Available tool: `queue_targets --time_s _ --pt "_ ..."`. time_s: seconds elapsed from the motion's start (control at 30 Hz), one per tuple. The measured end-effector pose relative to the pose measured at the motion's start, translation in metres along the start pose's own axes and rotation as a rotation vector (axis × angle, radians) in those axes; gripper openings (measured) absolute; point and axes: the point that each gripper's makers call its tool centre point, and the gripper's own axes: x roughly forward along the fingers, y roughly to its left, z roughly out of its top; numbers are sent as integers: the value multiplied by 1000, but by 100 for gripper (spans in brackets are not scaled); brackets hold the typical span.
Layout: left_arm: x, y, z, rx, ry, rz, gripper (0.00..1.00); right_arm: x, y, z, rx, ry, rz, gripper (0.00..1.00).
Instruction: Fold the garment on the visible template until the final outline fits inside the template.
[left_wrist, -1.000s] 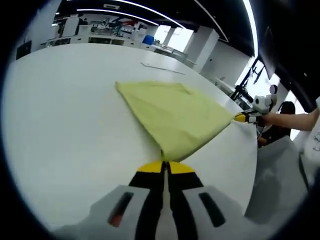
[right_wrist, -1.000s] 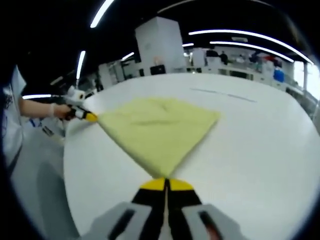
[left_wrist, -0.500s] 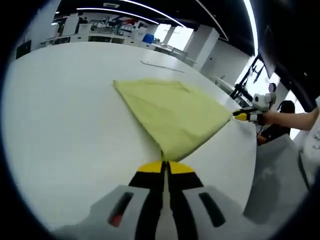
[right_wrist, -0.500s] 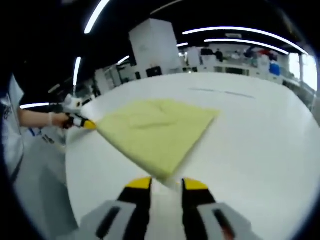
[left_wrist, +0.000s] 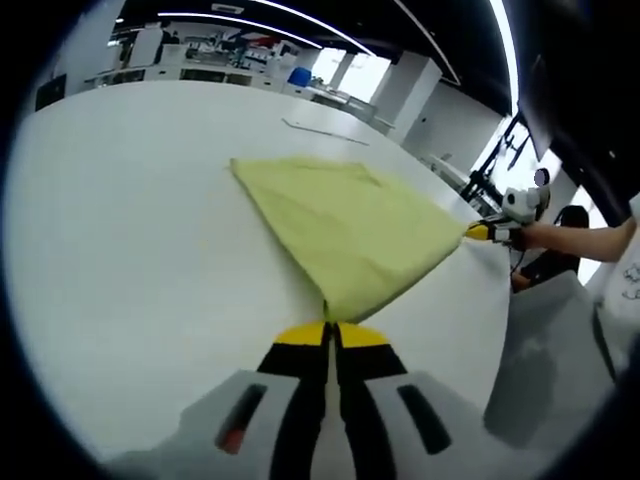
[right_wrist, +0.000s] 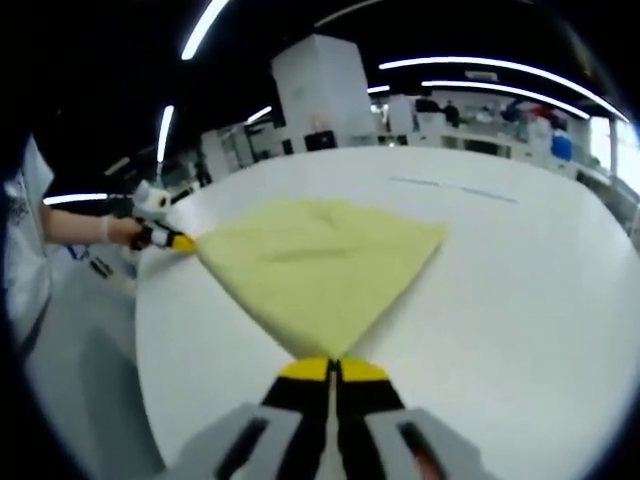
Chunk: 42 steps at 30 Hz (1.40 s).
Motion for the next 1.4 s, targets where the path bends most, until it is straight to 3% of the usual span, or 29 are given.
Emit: queue_targets --time_s 0.3,0.53,0.63,0.73,1.0,1.07,1.1,1.13,1.17,1.27,1.4 --pt "-7 -13 -14 7 -1 -7 0 -9 11 -14 24 13 14 0" --pt "-8 -12 -9 47 -6 -6 0 -11 9 -12 76 10 16 0" --pt "-14 -11 -5 67 -10 13 1 -18 4 -7 80 -7 -15 18" --pt "-23 -11 6 70 -54 31 12 -28 6 2 82 -42 -35 33" --pt "-41 -18 24 75 -132 103 60 -44 24 16 85 -106 -39 73" --pt "-46 -26 30 89 -148 129 80 -45 25 12 77 -82 -46 87" --pt "-48 -32 33 94 -154 138 89 -46 29 5 53 -25 -66 98" --pt "-48 -35 34 87 -149 151 98 -47 37 4 51 -3 -62 99" --pt "-51 -39 32 83 -134 155 97 -49 43 2 16 22 -40 100" --pt "-50 -58 37 90 -162 151 99 -50 54 6 -59 11 -71 100" --pt "-46 -62 33 130 -171 156 99 -51 64 11 -35 -28 -64 100"
